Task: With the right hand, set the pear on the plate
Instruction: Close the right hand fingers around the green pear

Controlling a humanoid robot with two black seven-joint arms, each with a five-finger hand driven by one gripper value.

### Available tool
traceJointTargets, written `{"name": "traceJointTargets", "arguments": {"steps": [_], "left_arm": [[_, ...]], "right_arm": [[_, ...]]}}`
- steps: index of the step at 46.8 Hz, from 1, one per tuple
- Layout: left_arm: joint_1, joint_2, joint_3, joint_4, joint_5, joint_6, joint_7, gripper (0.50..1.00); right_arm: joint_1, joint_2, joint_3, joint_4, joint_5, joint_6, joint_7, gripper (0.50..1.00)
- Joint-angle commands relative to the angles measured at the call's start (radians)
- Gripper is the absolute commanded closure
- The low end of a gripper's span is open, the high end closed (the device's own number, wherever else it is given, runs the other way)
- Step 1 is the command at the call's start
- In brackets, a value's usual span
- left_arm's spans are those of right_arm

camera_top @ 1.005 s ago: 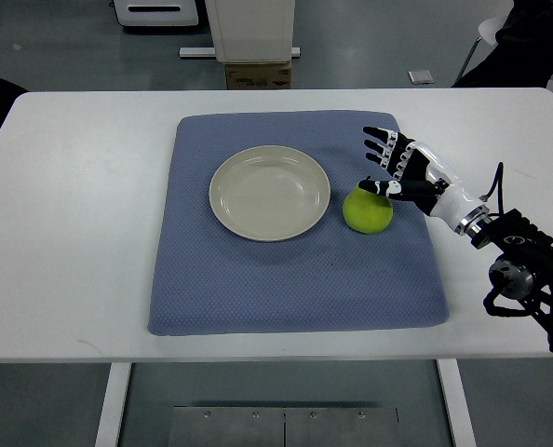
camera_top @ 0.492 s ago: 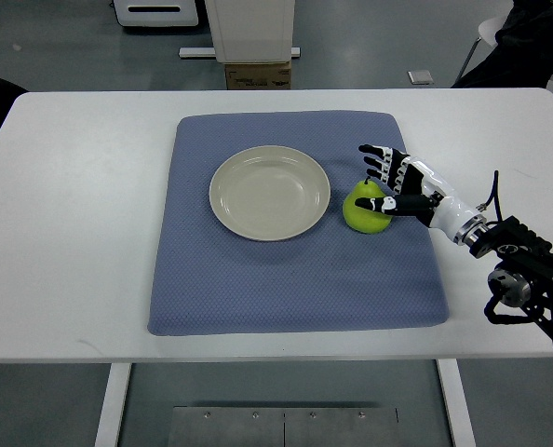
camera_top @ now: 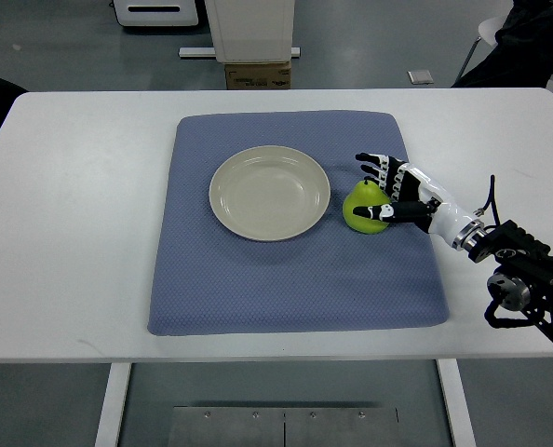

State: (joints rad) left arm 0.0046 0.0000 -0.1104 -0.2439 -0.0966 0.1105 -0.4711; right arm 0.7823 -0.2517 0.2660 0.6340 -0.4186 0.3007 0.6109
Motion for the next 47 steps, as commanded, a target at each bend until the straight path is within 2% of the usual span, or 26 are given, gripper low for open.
{"name": "traceJointTargets", "arguments": {"steps": [1,16,20,23,24,25,27,28,37,47], "left_arm": [[0.0,0.0,0.0,0.0,0.0,0.0,0.0,0.5],[0.0,0.0,0.0,0.0,0.0,0.0,0.0,0.5],[0.0,0.0,0.0,0.0,0.0,0.0,0.0,0.5],[0.0,0.0,0.0,0.0,0.0,0.0,0.0,0.5],[0.0,0.0,0.0,0.0,0.0,0.0,0.0,0.5],[0.0,0.0,0.0,0.0,0.0,0.0,0.0,0.5],[0.0,0.0,0.0,0.0,0.0,0.0,0.0,0.5],[0.0,0.0,0.0,0.0,0.0,0.0,0.0,0.5],[0.0,0.0,0.0,0.0,0.0,0.0,0.0,0.5],[0.0,0.0,0.0,0.0,0.0,0.0,0.0,0.5]], "right_arm": [[-0.001,0.0,-0.001,0.0,0.0,0.0,0.0,0.515],[-0.001,0.003,-0.07,-0.002,-0.006,-0.054,0.0,0.519],[-0.001,0.005,-0.07,-0.003,-0.006,-0.058,0.0,0.546],[-0.001,0.005,-0.071,-0.003,-0.006,-0.058,0.0,0.628],[-0.001,0.003,-0.071,-0.003,-0.006,-0.058,0.0,0.671],[0.0,0.003,-0.071,-0.003,-0.006,-0.058,0.0,0.744],[0.002,0.002,-0.071,-0.005,-0.006,-0.058,0.0,0.964],[0.002,0.0,-0.071,-0.005,-0.008,-0.058,0.0,1.0],[0.003,0.008,-0.068,-0.019,-0.006,-0.061,0.0,1.0],[0.002,0.023,-0.057,-0.03,-0.003,-0.133,0.0,1.0]]}}
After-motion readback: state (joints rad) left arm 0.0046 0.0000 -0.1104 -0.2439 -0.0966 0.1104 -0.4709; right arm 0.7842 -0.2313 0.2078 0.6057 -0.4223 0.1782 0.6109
